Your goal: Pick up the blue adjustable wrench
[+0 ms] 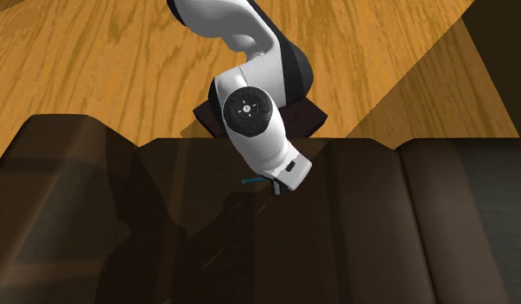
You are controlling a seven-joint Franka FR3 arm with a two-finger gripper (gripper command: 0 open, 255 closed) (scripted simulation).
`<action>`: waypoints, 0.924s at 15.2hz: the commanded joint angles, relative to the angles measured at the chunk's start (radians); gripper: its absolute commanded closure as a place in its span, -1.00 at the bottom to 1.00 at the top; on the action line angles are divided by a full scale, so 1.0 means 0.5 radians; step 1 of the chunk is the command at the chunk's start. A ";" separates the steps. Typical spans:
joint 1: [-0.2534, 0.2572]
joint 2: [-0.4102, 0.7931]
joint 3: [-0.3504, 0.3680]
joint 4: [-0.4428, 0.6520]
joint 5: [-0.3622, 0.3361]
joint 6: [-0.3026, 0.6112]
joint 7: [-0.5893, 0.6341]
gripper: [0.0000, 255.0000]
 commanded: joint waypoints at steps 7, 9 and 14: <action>0.032 0.043 0.026 0.210 0.042 -0.176 -0.003 1.00; 0.043 0.059 0.029 0.275 0.055 -0.226 -0.005 1.00; 0.078 0.110 0.026 0.444 0.091 -0.353 -0.014 1.00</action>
